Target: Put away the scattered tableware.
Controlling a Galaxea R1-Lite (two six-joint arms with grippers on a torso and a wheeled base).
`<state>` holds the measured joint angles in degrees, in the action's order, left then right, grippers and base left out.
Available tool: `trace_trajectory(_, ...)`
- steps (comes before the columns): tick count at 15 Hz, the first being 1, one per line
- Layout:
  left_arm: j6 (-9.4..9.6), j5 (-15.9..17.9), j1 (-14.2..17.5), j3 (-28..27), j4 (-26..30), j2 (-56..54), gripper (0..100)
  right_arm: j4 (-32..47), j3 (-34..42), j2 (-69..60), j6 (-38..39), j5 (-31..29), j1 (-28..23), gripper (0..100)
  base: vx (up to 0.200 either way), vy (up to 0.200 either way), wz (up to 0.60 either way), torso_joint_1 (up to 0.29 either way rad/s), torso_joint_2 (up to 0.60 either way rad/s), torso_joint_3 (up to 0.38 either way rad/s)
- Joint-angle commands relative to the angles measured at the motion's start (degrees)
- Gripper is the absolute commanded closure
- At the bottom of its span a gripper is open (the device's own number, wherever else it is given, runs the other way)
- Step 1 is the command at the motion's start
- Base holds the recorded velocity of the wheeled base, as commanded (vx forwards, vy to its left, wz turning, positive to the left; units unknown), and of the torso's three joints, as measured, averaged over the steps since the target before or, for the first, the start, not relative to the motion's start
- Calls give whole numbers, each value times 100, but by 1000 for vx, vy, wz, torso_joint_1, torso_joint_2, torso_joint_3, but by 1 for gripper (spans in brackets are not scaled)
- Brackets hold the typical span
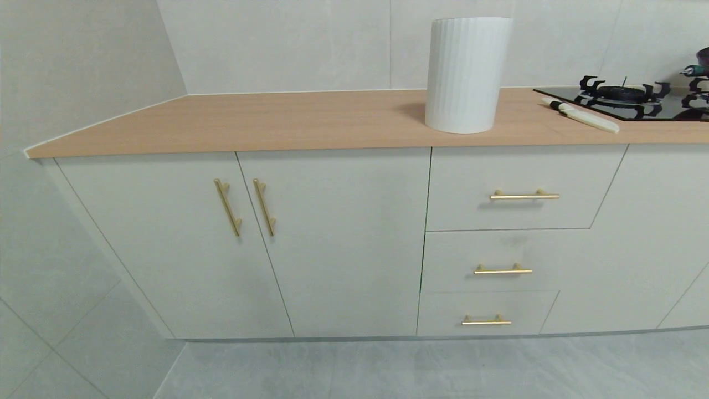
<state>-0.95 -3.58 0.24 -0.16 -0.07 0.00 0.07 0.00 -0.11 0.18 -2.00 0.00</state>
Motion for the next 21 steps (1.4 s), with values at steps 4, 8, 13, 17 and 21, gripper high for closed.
trace_trajectory(4,-2,-2,2,-2,-1,9,0,1,0,20,-1,7,0,0,200,0,0,2,0,2)
trace_trajectory(8,-2,-2,2,-2,-1,0,0,1,0,20,-1,7,0,0,200,0,0,2,2,5)
trace_trajectory(13,-2,-2,2,-2,-1,9,0,1,0,20,-1,7,0,0,200,0,0,4,0,2)
trace_trajectory(17,-2,-2,2,-2,-1,9,0,1,0,20,-1,7,0,0,0,0,0,0,0,0)
trace_trajectory(21,16,-2,2,-2,-1,0,0,1,0,20,-1,7,0,0,0,0,0,0,0,0)
